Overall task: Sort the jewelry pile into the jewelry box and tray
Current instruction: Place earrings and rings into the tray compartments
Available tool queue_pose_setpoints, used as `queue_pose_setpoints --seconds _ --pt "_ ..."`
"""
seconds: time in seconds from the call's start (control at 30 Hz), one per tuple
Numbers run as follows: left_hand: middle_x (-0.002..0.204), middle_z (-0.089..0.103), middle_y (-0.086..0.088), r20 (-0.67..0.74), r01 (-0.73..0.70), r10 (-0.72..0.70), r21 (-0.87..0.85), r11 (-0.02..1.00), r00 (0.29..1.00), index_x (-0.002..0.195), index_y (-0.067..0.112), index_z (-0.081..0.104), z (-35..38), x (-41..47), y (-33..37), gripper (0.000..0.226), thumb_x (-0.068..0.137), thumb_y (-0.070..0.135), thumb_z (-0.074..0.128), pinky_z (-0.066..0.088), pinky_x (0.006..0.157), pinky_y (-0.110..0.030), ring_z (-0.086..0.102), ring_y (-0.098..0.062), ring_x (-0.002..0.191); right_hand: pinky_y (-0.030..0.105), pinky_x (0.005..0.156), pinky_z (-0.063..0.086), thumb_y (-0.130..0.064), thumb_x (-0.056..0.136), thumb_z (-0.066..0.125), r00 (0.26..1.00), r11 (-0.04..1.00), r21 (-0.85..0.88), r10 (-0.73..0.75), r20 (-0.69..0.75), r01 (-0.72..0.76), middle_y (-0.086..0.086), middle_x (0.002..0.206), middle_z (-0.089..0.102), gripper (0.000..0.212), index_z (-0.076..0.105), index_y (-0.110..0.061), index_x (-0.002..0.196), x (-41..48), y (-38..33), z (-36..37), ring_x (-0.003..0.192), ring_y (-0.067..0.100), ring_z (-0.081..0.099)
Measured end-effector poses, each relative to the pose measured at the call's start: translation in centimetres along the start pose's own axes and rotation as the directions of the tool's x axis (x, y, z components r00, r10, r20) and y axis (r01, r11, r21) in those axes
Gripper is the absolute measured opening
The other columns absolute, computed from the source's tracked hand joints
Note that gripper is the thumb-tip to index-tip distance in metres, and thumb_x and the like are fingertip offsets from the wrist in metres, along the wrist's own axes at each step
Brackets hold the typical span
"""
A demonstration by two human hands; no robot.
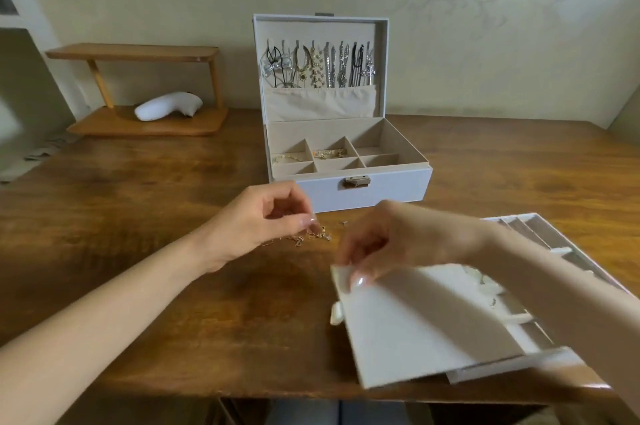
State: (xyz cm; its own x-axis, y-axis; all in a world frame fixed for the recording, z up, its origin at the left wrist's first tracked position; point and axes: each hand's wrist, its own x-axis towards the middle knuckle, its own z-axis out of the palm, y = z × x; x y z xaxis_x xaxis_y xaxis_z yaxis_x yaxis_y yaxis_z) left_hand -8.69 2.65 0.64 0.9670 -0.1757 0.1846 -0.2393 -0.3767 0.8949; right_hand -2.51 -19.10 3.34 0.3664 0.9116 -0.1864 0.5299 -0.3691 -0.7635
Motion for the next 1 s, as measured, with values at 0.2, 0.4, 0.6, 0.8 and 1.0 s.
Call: queue_pose_setpoints --seconds 0.2,0.4,0.6,0.8,1.0 --pt "0.074 0.069 0.000 0.018 0.117 -0.117 -0.302 0.946 0.993 0.082 0.010 0.066 2.3 1.3 2.2 0.014 0.071 0.019 0.066 0.049 0.065 -0.015 0.061 -0.005 0.069 0.021 0.057 0.048 -0.005 0.074 0.078 0.886 0.997 0.068 0.006 -0.464 0.029 0.001 0.070 0.067 0.015 0.067 -0.014 0.079 -1.1 0.6 -0.5 0.059 0.011 0.059" --pt "0.066 0.067 0.003 0.076 0.263 -0.254 -0.398 0.879 0.964 0.082 0.010 0.066 5.5 4.1 3.9 0.023 0.064 0.023 0.070 0.049 0.055 -0.014 0.059 -0.003 0.058 0.038 0.082 0.058 -0.003 0.068 0.078 0.766 0.956 0.203 -0.035 -0.642 0.214 0.013 0.085 0.073 0.022 0.070 -0.007 0.089 -3.2 1.4 -0.7 0.082 0.030 0.071" --pt "0.067 0.067 0.000 0.183 0.375 -0.328 -0.478 0.794 0.927 0.083 0.008 0.065 8.0 5.9 4.8 0.015 0.070 0.016 0.068 0.051 0.059 -0.015 0.060 -0.002 0.055 0.020 0.066 0.053 -0.009 0.066 0.075 0.682 0.928 0.293 0.061 -0.728 0.230 0.016 0.080 0.073 0.015 0.070 -0.002 0.079 -5.7 2.9 -1.3 0.069 0.018 0.068" --pt "0.074 0.072 -0.003 0.262 0.398 -0.305 -0.489 0.776 0.916 0.088 0.004 0.067 8.4 6.3 5.0 0.009 0.081 0.002 0.060 0.055 0.059 -0.016 0.067 -0.006 0.065 0.016 0.058 0.050 -0.003 0.068 0.070 0.712 0.890 0.410 0.155 -0.684 0.200 0.004 0.068 0.070 0.015 0.069 -0.003 0.083 -7.5 4.1 -2.0 0.059 0.011 0.063" --pt "0.073 0.066 0.009 0.043 -0.120 0.113 0.435 0.892 0.993 0.075 0.020 0.067 5.6 4.8 2.6 0.006 0.080 0.018 0.070 0.046 0.068 -0.009 0.061 -0.001 0.075 0.026 0.068 0.056 0.001 0.071 0.074 0.664 0.979 0.199 0.182 -0.725 -0.051 0.011 0.073 0.072 0.012 0.073 -0.006 0.081 -11.3 5.8 -3.5 0.067 0.023 0.068"
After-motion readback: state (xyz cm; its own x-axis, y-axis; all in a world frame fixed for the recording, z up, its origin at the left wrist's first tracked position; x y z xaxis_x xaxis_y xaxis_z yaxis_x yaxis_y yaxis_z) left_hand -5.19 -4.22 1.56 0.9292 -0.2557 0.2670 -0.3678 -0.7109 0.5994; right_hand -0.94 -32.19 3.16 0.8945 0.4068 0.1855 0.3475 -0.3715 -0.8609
